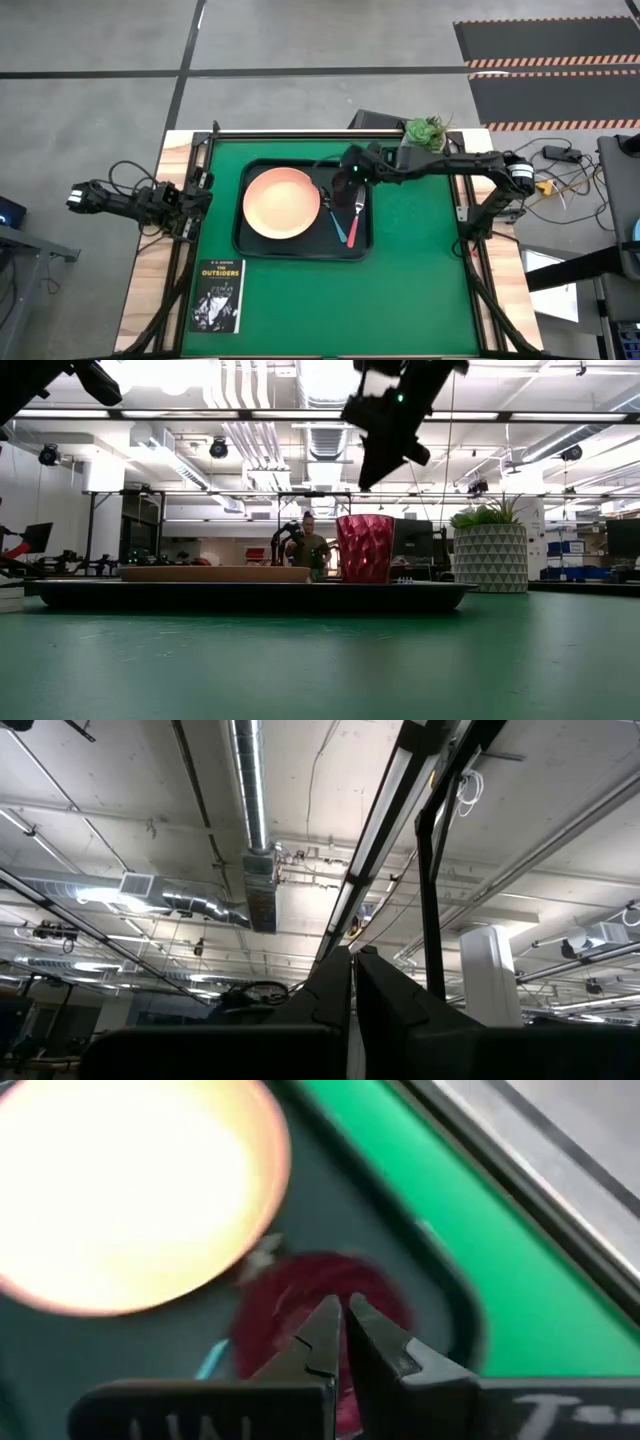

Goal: Pick and place plate/cup/fork/spoon on tray
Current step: Adjust the red cup on the black tray

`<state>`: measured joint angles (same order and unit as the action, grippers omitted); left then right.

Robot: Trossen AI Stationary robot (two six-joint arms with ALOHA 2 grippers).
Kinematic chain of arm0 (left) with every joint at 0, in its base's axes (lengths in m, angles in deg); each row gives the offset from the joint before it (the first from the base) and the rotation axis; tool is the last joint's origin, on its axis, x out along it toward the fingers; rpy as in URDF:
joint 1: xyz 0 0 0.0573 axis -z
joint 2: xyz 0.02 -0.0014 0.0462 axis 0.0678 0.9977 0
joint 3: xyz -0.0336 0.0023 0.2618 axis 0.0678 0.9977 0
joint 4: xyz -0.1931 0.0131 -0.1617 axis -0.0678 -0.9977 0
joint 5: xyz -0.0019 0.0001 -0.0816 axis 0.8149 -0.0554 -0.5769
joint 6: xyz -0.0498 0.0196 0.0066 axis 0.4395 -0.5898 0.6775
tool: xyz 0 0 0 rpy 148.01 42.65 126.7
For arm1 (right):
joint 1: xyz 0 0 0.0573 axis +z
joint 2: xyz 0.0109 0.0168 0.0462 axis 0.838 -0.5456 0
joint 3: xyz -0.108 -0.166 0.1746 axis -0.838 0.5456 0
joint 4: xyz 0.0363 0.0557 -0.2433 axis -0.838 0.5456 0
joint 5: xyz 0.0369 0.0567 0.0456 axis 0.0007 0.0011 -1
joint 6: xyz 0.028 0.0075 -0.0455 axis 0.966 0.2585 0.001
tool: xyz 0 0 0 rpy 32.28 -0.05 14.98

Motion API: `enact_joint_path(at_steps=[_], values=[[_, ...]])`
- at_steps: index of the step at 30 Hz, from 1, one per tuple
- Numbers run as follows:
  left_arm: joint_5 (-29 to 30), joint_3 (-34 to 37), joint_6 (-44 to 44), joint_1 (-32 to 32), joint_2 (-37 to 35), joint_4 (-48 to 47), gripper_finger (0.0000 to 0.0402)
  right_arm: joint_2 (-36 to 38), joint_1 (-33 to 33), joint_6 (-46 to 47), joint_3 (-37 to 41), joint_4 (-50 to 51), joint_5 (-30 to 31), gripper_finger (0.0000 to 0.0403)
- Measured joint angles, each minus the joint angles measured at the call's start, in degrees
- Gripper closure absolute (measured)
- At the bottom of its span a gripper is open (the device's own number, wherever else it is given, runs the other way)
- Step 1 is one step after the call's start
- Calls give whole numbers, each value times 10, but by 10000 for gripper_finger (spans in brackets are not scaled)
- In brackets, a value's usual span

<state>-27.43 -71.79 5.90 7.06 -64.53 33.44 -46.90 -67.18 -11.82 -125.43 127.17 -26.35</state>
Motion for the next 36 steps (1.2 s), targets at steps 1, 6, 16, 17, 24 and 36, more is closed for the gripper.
enact_joint_path(at_steps=[1, 6, 16, 17, 24, 36], values=[[0, 0, 0, 0, 0, 0, 402, 1, 14, -1, 0, 0, -2, 395], [0, 0, 0, 0, 0, 0, 402, -11, 91, -4, 11, -8, -10, 394], [0, 0, 0, 0, 0, -1, 402, -102, 149, 18, 47, -51, 128, 394], [0, 0, 0, 0, 0, 0, 402, -112, 147, 20, 47, -51, 138, 394], [0, 0, 0, 0, 0, 0, 402, -161, 123, 17, 47, -61, 214, 394], [0, 0, 0, 0, 0, 0, 402, -165, 44, -13, 46, -81, 219, 394]])
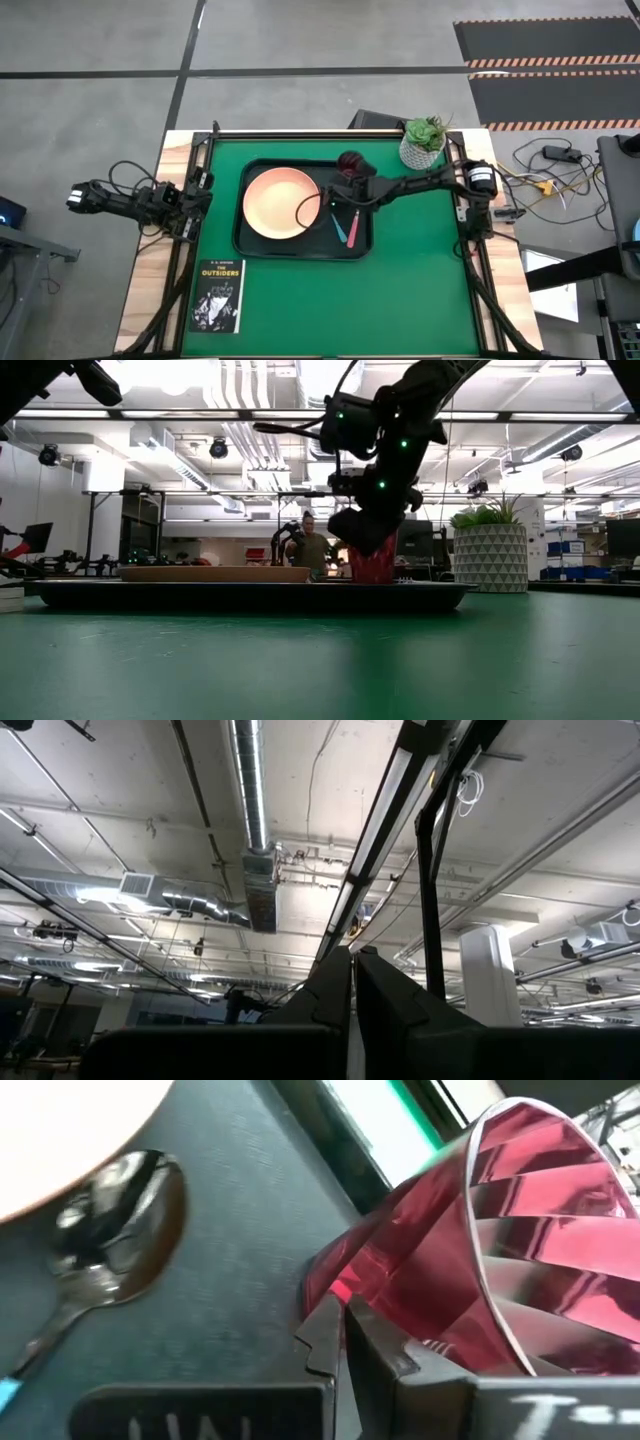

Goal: Pick and place plate/cup/fork/spoon on tray
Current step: Adjust the red cup on the black tray, then adjust the blue spoon on the black tray

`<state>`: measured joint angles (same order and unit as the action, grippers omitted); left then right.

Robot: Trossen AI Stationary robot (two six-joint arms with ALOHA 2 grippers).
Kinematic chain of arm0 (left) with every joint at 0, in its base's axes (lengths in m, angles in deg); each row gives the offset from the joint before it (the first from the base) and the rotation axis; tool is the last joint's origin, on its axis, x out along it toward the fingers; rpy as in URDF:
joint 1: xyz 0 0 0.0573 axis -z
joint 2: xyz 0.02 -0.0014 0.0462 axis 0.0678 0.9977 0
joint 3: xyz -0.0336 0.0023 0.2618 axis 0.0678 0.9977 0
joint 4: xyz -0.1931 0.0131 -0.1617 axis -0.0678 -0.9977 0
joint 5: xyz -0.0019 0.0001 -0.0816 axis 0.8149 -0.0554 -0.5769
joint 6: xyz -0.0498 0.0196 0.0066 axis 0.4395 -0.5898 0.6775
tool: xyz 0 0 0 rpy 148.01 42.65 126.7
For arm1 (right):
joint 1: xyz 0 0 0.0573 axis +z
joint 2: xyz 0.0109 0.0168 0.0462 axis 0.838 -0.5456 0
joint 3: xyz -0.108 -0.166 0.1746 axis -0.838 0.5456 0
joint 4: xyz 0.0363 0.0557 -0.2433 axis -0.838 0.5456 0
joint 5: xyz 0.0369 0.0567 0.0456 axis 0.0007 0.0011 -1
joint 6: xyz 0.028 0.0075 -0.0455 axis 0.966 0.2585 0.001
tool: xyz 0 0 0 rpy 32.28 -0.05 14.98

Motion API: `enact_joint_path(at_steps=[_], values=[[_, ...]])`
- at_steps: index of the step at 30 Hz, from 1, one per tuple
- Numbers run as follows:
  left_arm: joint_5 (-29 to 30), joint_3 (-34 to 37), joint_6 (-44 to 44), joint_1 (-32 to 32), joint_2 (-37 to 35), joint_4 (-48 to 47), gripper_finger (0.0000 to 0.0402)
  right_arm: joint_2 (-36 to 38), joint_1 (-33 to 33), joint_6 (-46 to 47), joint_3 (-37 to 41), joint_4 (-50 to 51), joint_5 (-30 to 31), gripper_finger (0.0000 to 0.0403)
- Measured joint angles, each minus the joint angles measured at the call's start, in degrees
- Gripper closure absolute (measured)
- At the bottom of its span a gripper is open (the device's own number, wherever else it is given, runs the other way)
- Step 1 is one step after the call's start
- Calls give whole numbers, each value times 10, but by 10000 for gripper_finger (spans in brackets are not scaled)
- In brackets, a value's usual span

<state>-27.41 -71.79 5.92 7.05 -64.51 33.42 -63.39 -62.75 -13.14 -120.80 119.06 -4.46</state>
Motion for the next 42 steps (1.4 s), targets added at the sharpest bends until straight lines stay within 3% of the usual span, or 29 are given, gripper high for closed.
enact_joint_path(at_steps=[10, 20, 27, 42], values=[[0, 0, 0, 0, 0, 0, 402, 0, -2, -6, 0, -9, -12, 394], [0, 0, -16, 0, 2, -1, 402, 1, 81, 9, 0, -31, -20, 394], [1, 0, -16, 0, 2, -2, 402, 4, 114, 22, 0, -30, -140, 394], [4, 0, -15, 0, 2, -1, 402, 5, 133, 38, -9, -30, -114, 394]])
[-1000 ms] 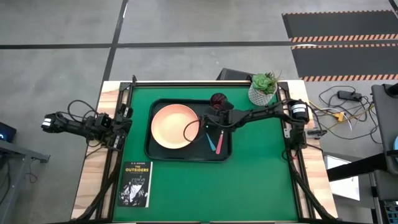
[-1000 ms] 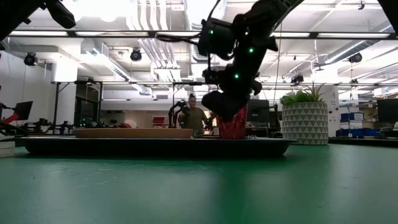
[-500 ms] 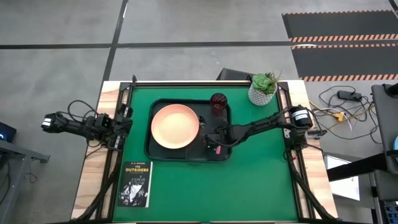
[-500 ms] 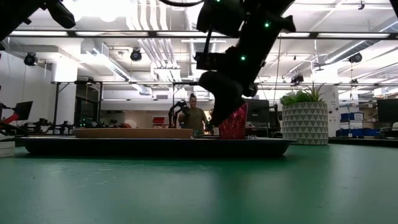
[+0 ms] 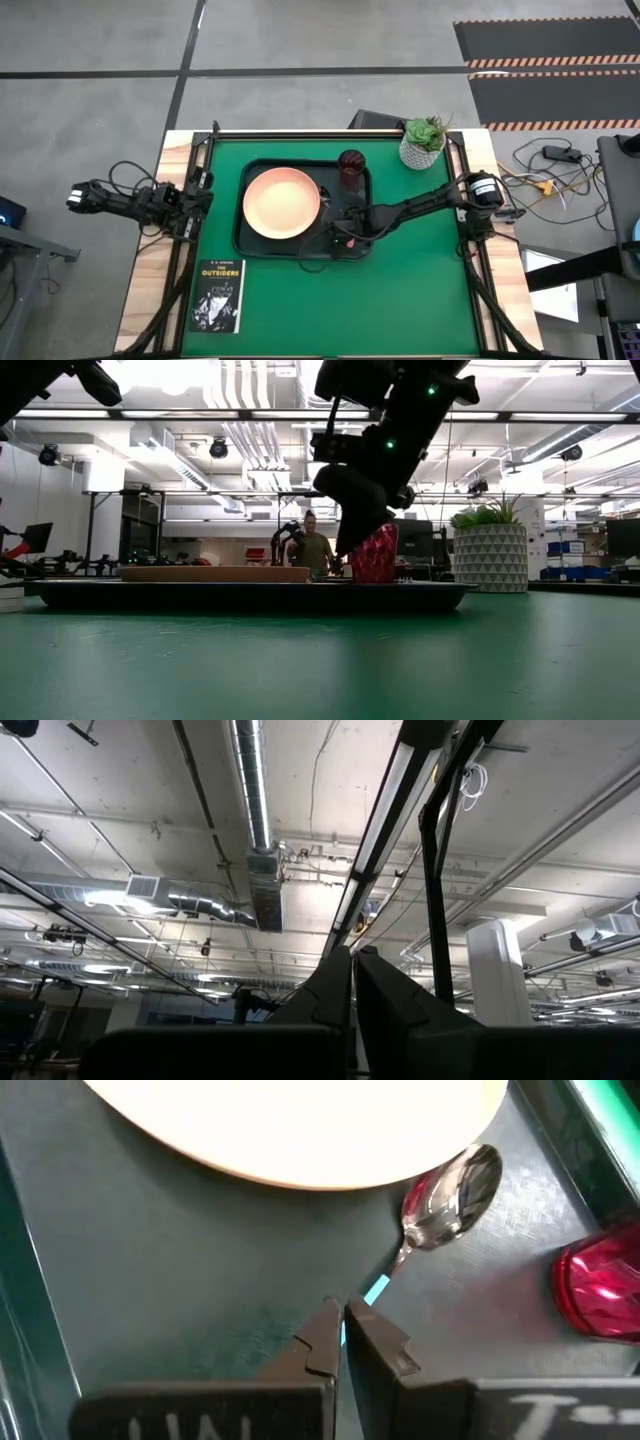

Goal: Pick and place plate/cup/fork/spoon on tray
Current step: Adjust the blue spoon on the black tray

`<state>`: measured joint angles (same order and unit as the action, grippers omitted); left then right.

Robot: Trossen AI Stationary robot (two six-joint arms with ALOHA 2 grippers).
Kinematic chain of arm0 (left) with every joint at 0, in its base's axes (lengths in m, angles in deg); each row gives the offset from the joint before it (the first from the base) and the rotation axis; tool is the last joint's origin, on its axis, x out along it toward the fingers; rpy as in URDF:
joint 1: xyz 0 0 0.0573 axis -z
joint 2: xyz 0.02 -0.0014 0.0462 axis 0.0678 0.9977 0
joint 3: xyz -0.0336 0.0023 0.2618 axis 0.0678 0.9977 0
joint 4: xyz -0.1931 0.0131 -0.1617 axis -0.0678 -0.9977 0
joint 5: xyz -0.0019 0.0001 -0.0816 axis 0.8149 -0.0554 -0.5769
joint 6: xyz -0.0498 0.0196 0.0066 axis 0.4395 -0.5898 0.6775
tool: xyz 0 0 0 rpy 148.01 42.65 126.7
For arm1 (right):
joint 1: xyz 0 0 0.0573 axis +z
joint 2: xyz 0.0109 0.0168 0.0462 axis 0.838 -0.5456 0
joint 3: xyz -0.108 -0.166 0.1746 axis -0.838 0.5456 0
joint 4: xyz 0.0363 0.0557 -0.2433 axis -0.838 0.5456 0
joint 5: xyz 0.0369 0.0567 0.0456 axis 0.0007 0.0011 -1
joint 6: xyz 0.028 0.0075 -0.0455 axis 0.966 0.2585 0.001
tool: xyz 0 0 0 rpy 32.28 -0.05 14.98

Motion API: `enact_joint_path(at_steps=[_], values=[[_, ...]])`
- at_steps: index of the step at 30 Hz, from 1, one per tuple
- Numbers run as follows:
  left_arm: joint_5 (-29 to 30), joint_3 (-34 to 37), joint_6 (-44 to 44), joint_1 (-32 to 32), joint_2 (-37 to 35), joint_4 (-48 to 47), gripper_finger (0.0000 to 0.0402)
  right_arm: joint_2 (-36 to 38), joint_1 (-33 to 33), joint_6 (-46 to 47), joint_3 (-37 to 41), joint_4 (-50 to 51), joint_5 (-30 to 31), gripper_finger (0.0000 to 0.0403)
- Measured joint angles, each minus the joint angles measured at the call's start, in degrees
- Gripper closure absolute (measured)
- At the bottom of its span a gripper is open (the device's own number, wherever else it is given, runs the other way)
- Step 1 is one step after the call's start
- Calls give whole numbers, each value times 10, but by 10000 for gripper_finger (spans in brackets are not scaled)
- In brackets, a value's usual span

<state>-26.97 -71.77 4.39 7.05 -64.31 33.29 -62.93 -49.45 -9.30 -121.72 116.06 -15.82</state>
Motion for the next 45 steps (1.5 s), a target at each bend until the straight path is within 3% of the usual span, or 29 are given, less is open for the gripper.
enact_joint_path(at_steps=[10, 22, 30, 37, 45], values=[[0, 0, 0, 0, 0, 0, 402, 0, -14, -51, 0, -20, -3, 394], [0, 0, 0, 0, 0, 0, 402, -8, -70, -139, 20, -120, -26, 394], [0, 0, 0, 0, 0, 0, 402, -8, -85, -196, 86, -231, -23, 394], [0, 0, 0, 0, 0, 0, 402, -8, -103, -196, 158, -346, -27, 394], [0, 0, 0, 0, 0, 0, 402, 0, -102, -148, 166, -330, -74, 394]])
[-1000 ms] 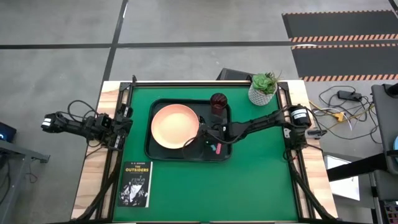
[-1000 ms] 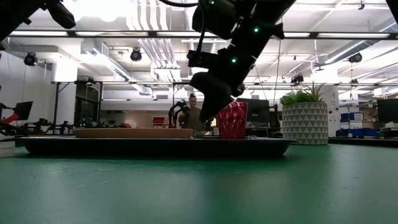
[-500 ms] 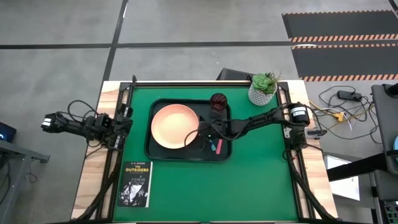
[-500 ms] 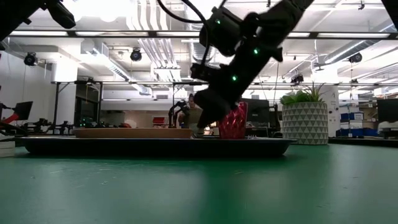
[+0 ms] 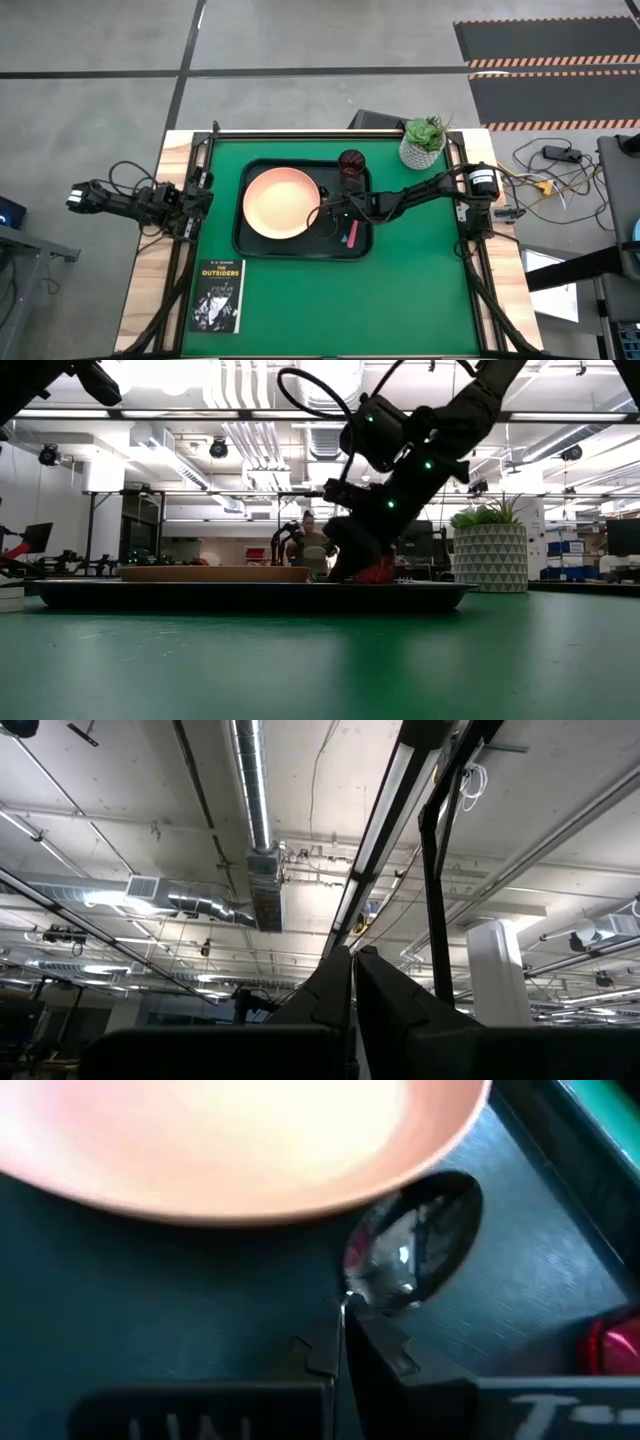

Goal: Pick and place plate/cup/fork/spoon on tray
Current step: Adjust the blue spoon on the black tray

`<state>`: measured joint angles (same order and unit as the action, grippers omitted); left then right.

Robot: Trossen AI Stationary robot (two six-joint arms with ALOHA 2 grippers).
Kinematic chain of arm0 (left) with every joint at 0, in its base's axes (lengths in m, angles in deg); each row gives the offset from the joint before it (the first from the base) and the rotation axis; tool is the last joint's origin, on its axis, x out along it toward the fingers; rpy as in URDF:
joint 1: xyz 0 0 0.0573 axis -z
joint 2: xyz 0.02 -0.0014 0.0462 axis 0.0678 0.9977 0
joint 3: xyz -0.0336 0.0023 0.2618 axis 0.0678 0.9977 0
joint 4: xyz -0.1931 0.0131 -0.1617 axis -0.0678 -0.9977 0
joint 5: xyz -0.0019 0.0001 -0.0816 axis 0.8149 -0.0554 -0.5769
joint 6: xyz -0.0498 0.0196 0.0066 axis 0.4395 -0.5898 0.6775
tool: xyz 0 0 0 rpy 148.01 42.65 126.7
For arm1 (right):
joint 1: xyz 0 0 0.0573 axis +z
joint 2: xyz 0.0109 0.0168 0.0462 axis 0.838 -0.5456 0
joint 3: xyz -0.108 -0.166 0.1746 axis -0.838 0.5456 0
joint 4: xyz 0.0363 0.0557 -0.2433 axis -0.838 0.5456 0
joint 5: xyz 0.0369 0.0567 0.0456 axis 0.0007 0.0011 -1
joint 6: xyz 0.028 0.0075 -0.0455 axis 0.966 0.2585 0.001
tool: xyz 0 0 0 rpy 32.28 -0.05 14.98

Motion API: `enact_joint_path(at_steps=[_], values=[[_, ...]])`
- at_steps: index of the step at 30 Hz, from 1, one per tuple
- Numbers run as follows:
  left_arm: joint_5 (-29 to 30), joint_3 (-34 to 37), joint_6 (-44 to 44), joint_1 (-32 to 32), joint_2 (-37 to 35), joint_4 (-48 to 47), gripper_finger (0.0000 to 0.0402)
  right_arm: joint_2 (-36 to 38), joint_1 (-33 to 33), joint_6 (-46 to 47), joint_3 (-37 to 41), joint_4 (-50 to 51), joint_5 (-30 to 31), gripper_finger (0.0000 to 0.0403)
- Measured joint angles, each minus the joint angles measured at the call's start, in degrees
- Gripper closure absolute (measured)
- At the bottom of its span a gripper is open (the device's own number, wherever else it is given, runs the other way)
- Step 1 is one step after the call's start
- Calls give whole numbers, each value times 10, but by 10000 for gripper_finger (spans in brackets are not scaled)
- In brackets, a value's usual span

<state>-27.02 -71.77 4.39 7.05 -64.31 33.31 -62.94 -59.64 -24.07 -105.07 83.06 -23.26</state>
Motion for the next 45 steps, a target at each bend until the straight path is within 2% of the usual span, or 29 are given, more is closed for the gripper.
enact_joint_path(at_steps=[6, 9, 13, 15, 19, 25, 35, 45], values=[[0, 0, 0, 0, 0, 0, 402, 1, 5, 80, -51, 77, -9, 393], [0, 0, 0, 0, 0, 0, 402, 1, 11, 87, -70, 103, -10, 384], [0, 0, 0, 0, 0, 0, 402, 2, 15, 107, -83, 122, -8, 348], [0, 0, 0, 0, 0, -1, 402, 2, 13, 165, -83, 142, 11, 325], [0, 0, 0, 0, 0, -4, 402, 0, 11, 267, -83, 176, 10, 286], [0, 0, 0, 0, 0, -4, 402, -11, 17, 295, -83, 182, 9, 261], [0, 0, -1, 0, 0, -3, 402, -35, 19, 293, -83, 166, 44, 283], [0, 0, 0, 0, -1, -3, 402, -35, 20, 310, -83, 168, 42, 357]])
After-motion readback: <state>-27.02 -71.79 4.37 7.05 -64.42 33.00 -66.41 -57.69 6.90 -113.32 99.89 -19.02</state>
